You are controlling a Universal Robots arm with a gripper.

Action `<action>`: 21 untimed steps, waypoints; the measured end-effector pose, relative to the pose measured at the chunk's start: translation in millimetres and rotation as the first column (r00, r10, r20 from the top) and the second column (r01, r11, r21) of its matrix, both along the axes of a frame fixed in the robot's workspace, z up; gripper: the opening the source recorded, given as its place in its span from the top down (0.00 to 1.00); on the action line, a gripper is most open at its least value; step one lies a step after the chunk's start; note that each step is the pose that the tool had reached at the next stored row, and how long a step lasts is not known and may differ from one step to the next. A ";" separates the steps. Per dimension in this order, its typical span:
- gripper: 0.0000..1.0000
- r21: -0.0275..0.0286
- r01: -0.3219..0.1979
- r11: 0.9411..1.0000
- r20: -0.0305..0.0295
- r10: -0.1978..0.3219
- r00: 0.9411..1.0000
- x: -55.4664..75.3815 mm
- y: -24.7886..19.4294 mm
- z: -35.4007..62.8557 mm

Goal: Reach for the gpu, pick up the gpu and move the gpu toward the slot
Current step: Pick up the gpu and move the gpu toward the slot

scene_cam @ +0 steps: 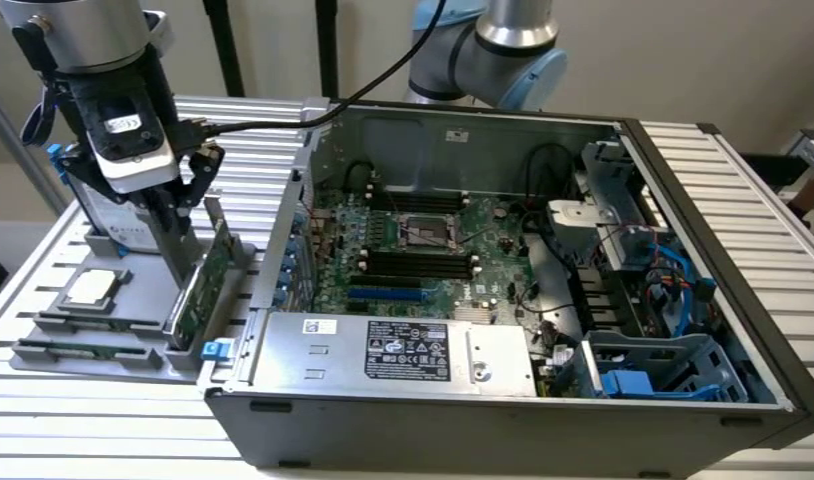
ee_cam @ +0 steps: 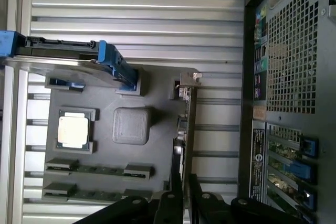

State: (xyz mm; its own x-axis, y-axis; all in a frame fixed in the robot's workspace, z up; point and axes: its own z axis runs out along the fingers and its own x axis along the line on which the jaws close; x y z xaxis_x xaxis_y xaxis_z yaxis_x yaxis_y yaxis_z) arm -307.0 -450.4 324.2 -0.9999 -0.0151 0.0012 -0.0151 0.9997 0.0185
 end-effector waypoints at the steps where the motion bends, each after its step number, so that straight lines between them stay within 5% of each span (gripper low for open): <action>1: 0.70 -0.001 0.002 1.000 0.000 -0.002 1.000 -0.2 0.3 -0.2; 6: 0.58 -0.004 0.033 0.999 0.000 -0.033 0.999 -1.8 0.4 -5.1; 21: 0.58 -0.011 0.098 0.995 0.003 -0.098 0.995 -4.0 -2.1 -32.1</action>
State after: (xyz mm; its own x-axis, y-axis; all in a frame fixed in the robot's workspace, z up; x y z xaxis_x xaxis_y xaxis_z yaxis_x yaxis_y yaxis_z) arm -311.0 -452.5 292.1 -0.9965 0.0832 -0.0013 0.0832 0.9965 0.0079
